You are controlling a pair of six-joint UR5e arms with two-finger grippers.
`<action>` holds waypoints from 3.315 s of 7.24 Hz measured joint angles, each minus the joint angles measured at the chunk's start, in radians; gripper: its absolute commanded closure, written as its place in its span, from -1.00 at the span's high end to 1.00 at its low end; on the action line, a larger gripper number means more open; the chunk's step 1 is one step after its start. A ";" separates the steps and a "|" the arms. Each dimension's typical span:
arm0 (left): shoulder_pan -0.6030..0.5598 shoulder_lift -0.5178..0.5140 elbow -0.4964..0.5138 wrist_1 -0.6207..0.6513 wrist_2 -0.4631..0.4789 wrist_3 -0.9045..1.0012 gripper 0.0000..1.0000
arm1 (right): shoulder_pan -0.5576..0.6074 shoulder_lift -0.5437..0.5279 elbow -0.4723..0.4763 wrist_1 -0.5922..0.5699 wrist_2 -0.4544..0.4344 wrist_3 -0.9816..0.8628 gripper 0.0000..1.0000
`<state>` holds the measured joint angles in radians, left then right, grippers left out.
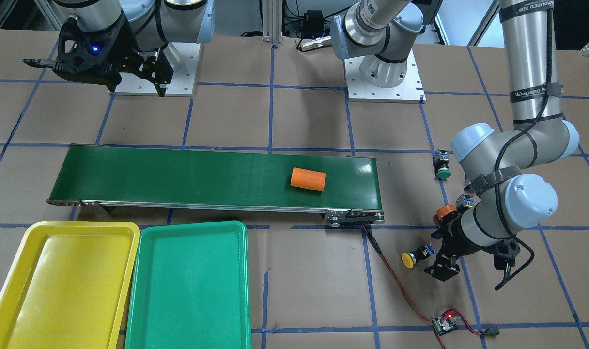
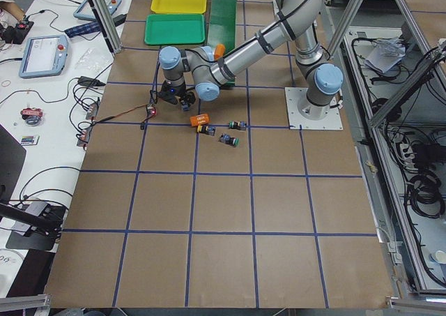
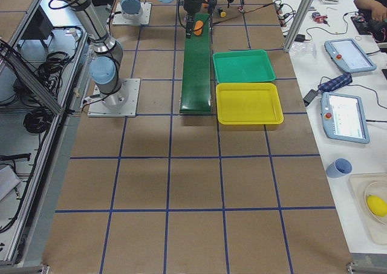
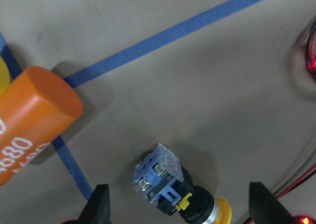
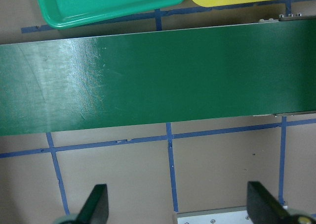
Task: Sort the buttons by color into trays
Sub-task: 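Lower the left gripper onto the yellow-capped button and grasp it, then carry the yellow button onto the belt and open the left gripper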
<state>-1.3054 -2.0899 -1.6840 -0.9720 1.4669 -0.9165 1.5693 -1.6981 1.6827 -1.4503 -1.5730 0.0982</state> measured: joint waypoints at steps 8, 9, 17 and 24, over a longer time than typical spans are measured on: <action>-0.019 -0.017 -0.022 0.000 -0.006 0.052 -1.00 | 0.000 -0.002 0.013 0.002 0.000 0.001 1.00; -0.020 -0.005 -0.023 -0.005 -0.005 0.061 -1.00 | 0.000 -0.003 0.014 0.002 0.000 0.000 1.00; -0.272 0.331 -0.223 -0.164 0.089 0.694 -1.00 | 0.000 -0.002 0.014 0.004 -0.001 0.000 1.00; -0.373 0.314 -0.239 -0.149 0.145 0.897 1.00 | -0.001 -0.002 0.013 0.002 -0.002 0.000 1.00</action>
<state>-1.6782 -1.7758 -1.9229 -1.1213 1.6116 -0.0197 1.5678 -1.6996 1.6960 -1.4481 -1.5753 0.0982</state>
